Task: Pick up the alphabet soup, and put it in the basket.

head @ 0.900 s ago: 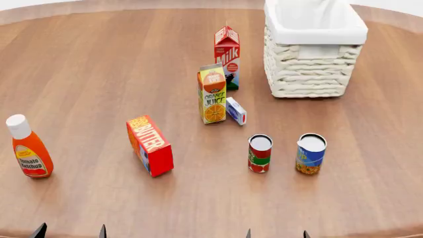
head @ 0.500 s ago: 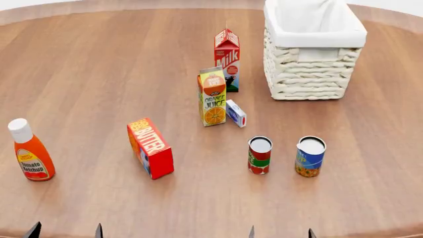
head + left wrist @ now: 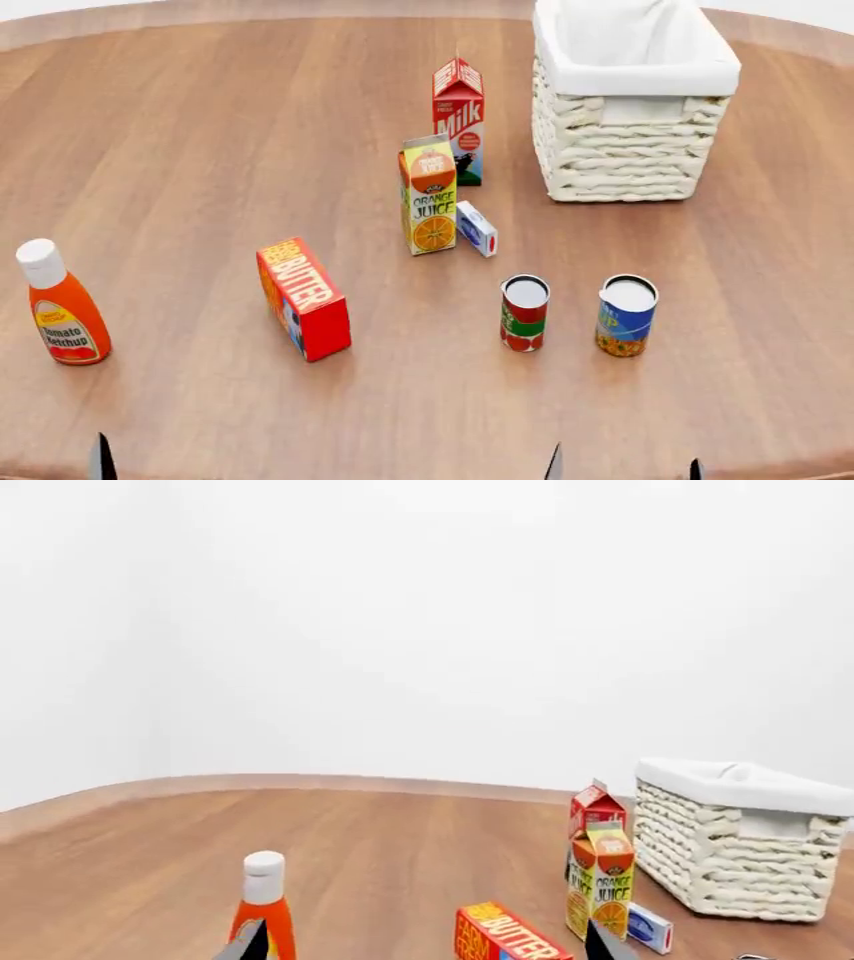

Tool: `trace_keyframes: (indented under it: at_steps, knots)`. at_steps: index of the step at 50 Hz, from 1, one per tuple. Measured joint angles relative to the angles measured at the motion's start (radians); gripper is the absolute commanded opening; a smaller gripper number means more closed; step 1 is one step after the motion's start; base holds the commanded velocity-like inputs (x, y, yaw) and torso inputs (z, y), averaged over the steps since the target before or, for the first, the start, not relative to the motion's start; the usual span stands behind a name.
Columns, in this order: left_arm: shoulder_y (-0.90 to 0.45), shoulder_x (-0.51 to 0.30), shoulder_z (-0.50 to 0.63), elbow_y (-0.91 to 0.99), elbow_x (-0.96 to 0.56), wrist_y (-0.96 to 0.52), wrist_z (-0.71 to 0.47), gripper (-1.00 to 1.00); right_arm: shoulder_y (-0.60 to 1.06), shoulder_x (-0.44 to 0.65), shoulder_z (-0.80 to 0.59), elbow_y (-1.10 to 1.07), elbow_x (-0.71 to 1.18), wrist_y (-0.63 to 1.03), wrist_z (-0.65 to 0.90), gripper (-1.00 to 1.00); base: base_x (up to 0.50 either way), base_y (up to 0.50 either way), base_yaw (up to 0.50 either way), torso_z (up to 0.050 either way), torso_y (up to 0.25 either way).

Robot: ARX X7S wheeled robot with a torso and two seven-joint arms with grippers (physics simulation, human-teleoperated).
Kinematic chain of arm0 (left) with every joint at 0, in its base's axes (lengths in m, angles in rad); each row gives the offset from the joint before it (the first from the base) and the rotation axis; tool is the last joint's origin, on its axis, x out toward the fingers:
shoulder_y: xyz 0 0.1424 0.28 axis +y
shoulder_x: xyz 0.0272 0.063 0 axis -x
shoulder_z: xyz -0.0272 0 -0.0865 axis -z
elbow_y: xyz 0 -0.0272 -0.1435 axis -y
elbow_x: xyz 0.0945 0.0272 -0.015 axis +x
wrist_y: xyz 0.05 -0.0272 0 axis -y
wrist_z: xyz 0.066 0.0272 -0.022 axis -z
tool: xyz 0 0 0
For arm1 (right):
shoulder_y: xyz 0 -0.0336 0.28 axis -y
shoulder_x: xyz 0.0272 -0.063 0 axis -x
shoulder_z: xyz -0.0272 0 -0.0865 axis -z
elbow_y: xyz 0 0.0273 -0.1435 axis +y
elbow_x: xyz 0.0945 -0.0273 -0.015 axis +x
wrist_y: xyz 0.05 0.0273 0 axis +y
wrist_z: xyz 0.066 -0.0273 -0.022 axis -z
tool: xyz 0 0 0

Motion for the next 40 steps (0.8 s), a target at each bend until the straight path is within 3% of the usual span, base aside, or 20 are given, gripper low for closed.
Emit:
trace_keyframes:
  at_steps: [40]
  knots:
    - [0.031, -0.049, -0.024, 0.056, -0.076, 0.049, -0.080, 1.00, -0.006, 0.050, 0.037, -0.036, 0.096, -0.015, 0.078, 1.00, 0.00, -0.07, 0.00, 0.000, 0.000]
